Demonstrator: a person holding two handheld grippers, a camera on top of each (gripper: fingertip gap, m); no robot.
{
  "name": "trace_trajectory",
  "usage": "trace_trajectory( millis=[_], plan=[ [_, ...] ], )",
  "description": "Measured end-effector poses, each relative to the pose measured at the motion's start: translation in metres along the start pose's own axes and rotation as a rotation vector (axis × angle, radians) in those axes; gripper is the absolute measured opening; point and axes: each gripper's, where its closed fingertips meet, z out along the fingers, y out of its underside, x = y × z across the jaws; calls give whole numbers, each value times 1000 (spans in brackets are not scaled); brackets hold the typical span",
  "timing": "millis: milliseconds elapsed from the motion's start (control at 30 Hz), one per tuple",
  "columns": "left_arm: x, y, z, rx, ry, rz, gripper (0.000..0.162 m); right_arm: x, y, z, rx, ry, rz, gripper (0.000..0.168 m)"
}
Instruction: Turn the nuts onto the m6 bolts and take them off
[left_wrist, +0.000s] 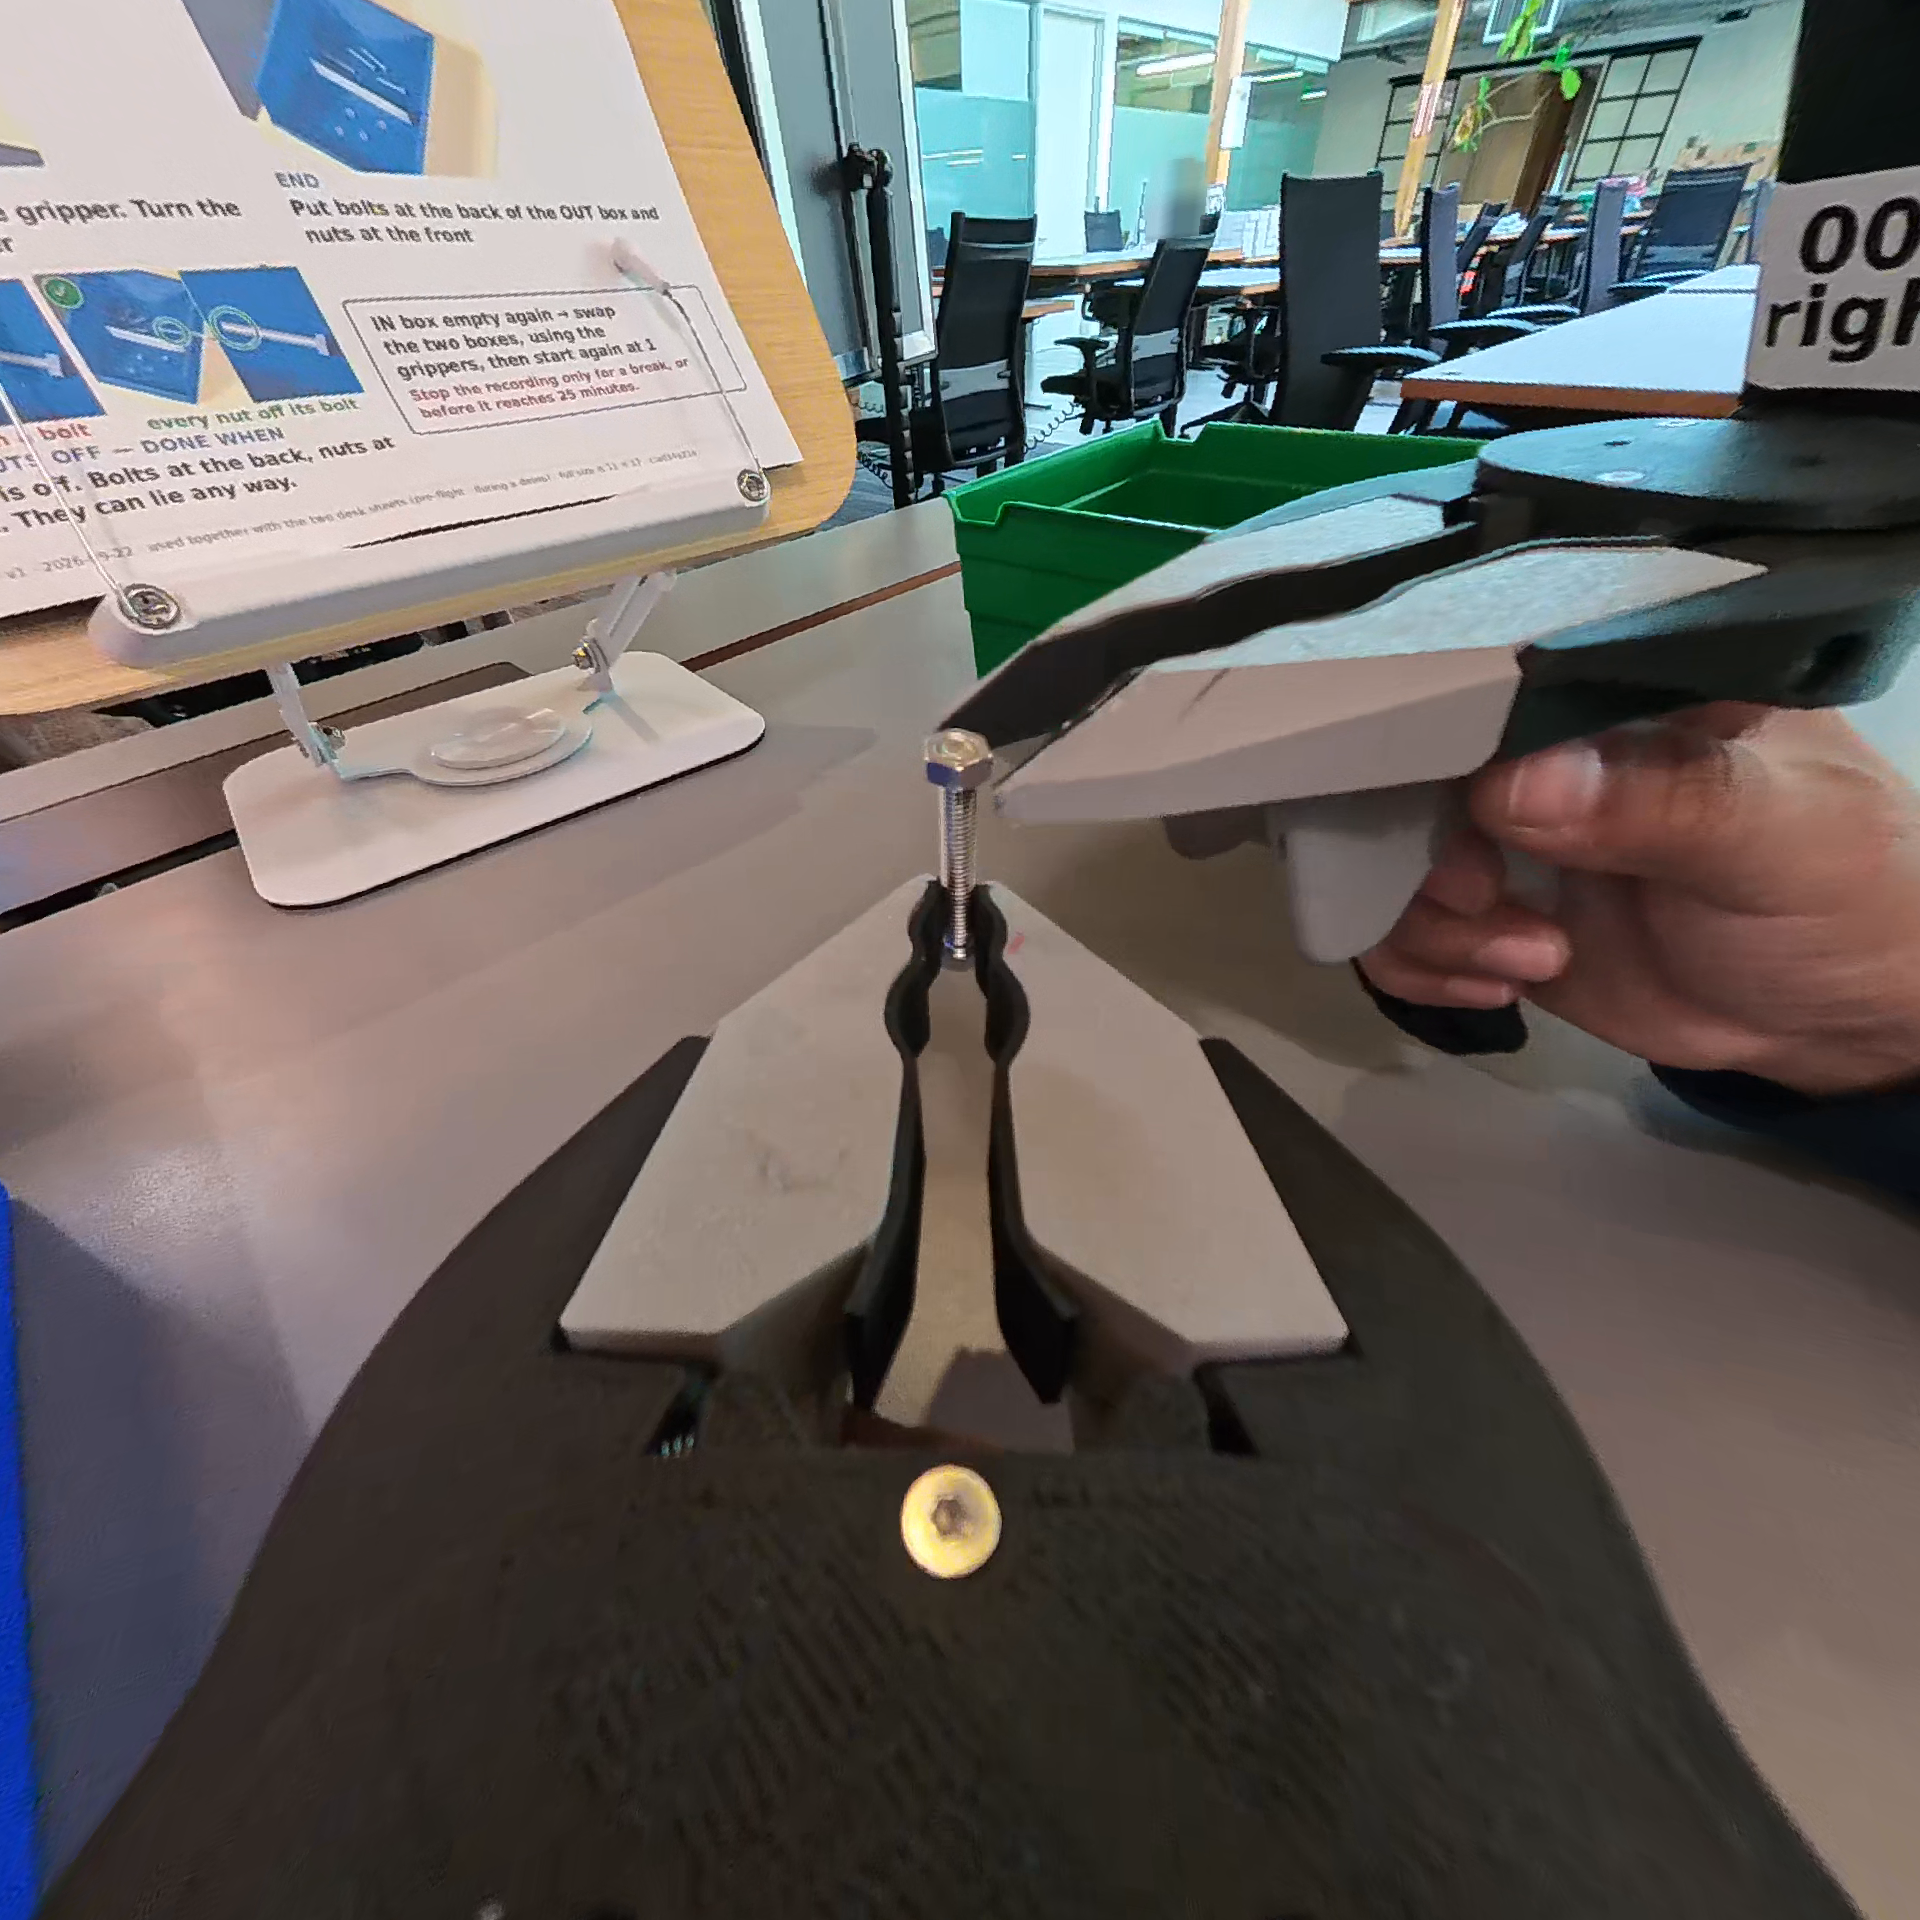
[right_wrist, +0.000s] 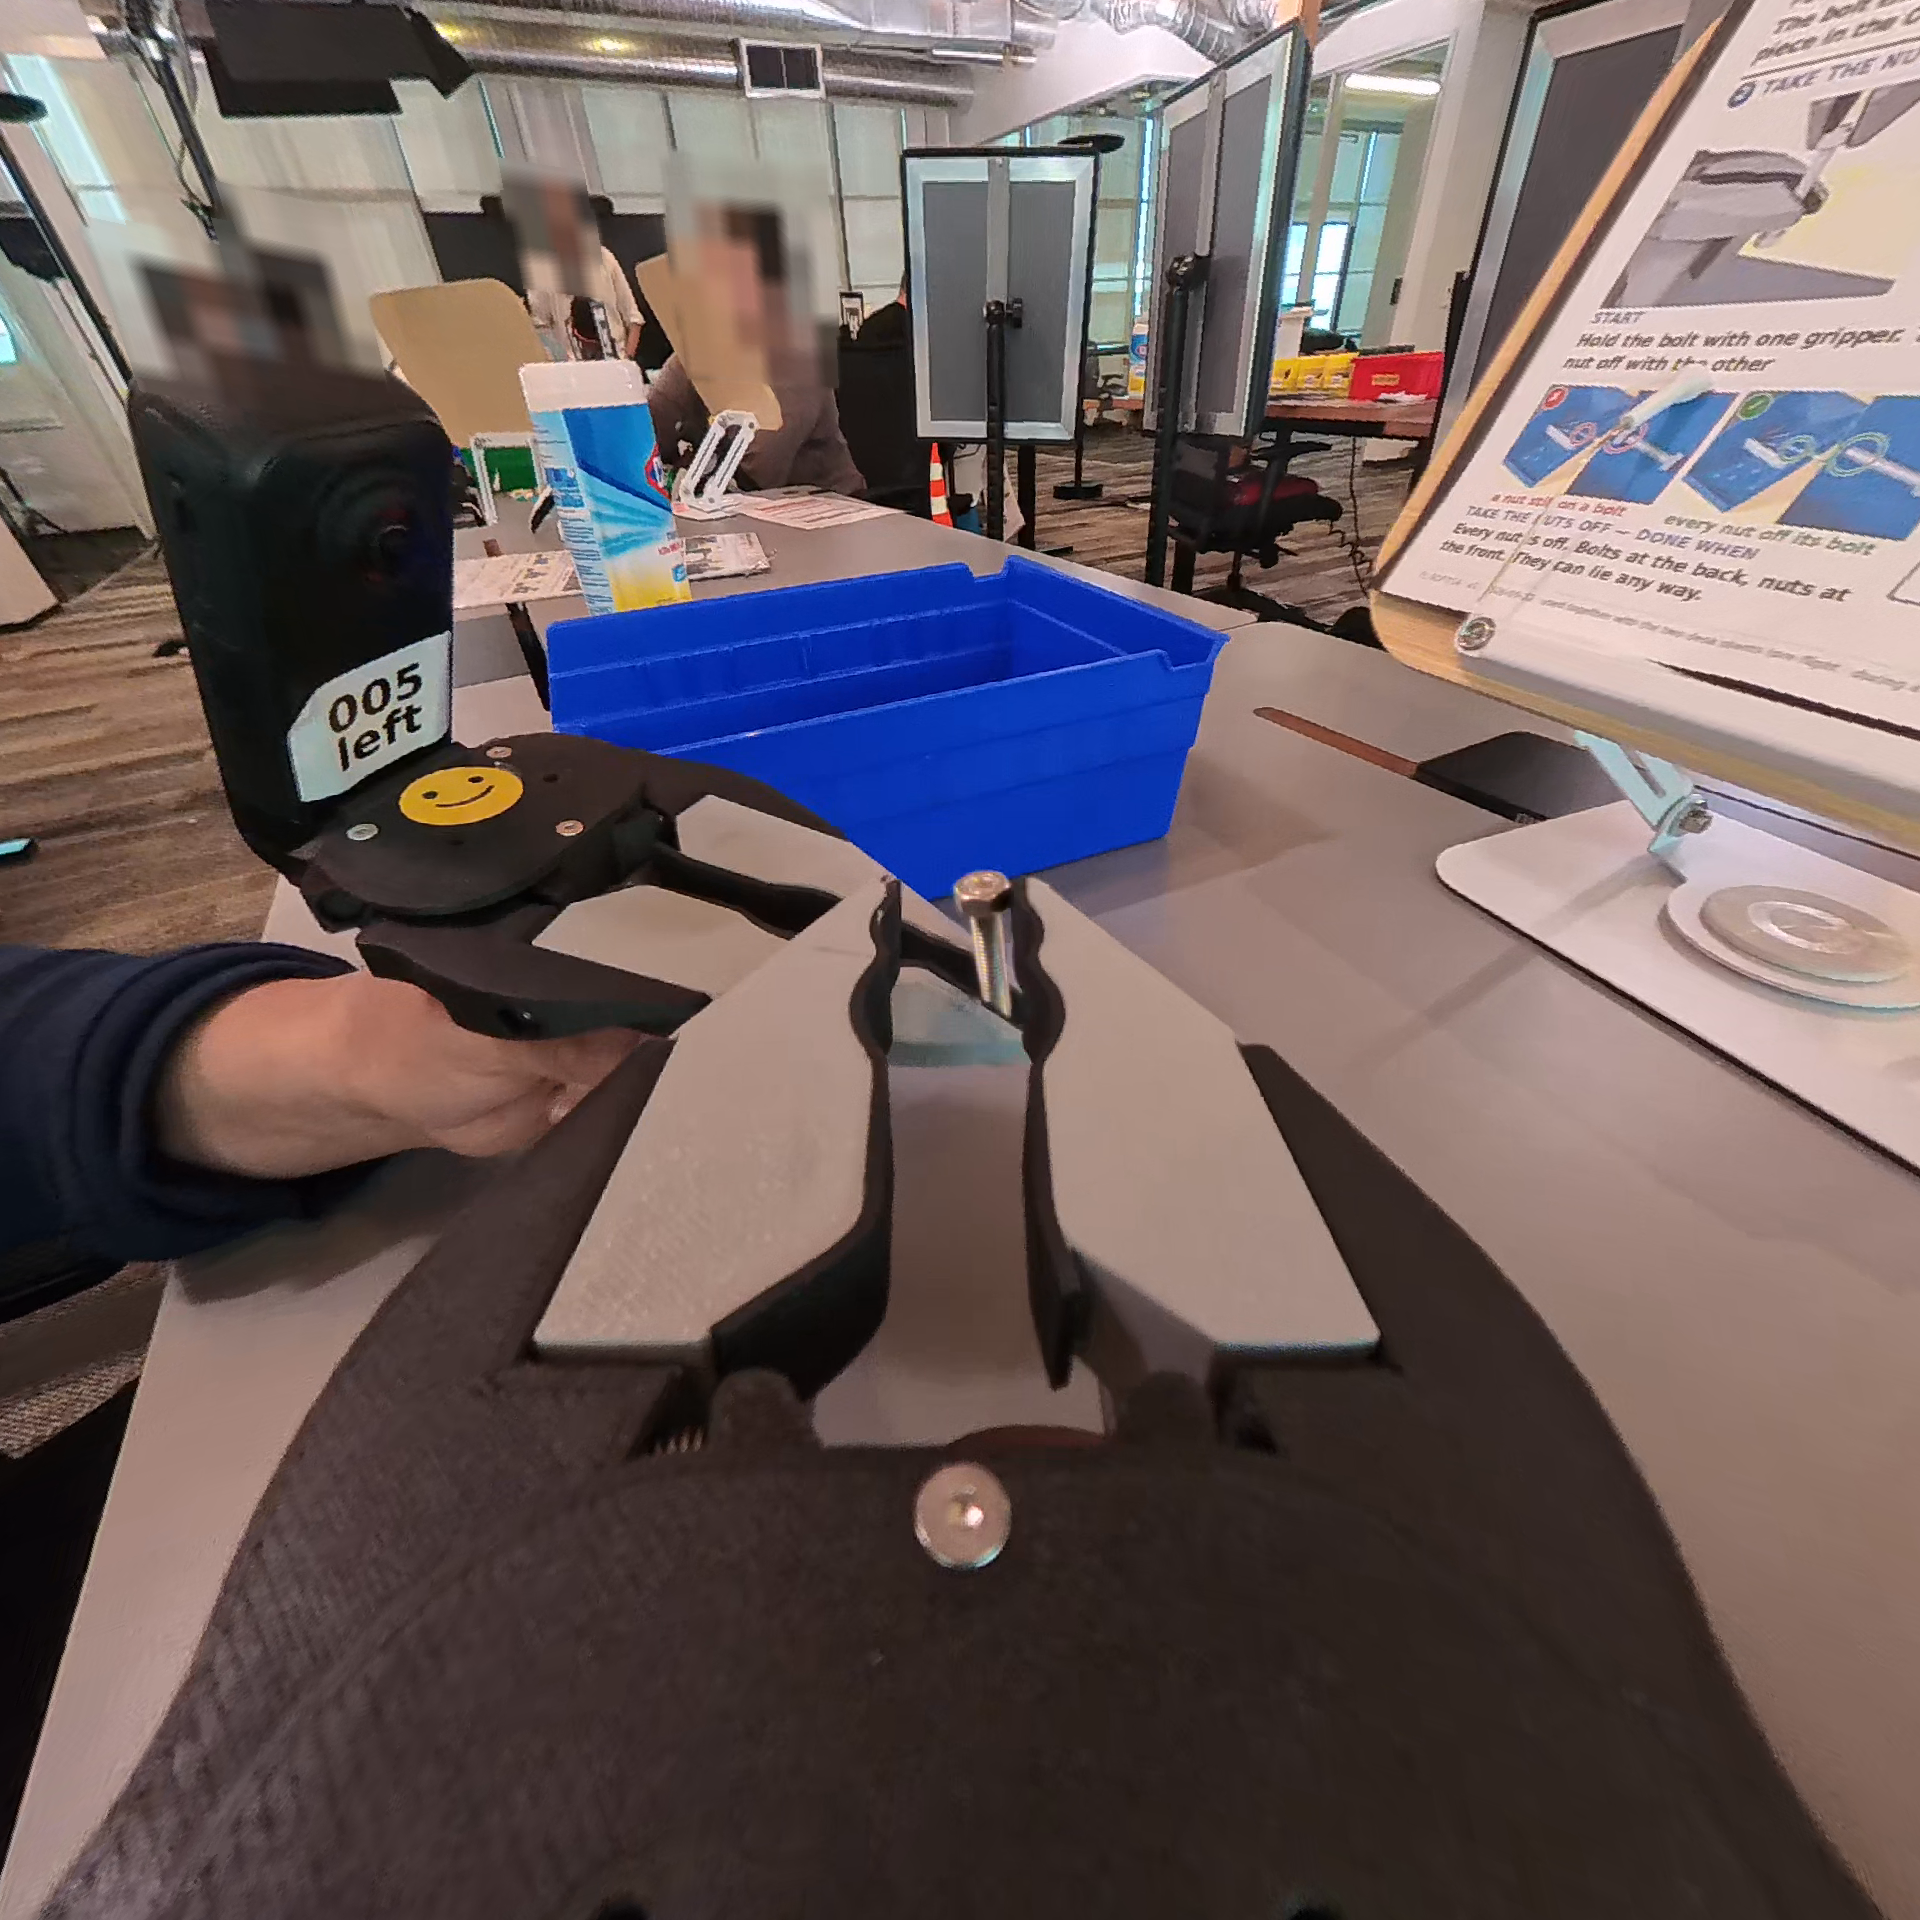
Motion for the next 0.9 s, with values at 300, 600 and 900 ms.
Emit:
trace_trajectory(
  millis=[300, 600, 900],
  plan=[
    [8, -2, 1, 6, 18, 19, 3, 1, 1, 6, -6, 14, -4, 23],
    [9, -2, 1, 2, 24, 16, 3, -3, 3, 5, -8, -11, 3, 19],
    [-2, 0, 0, -4, -1, -18, 3, 4, 0, 0, 3, 23, 1, 23]
  ],
)
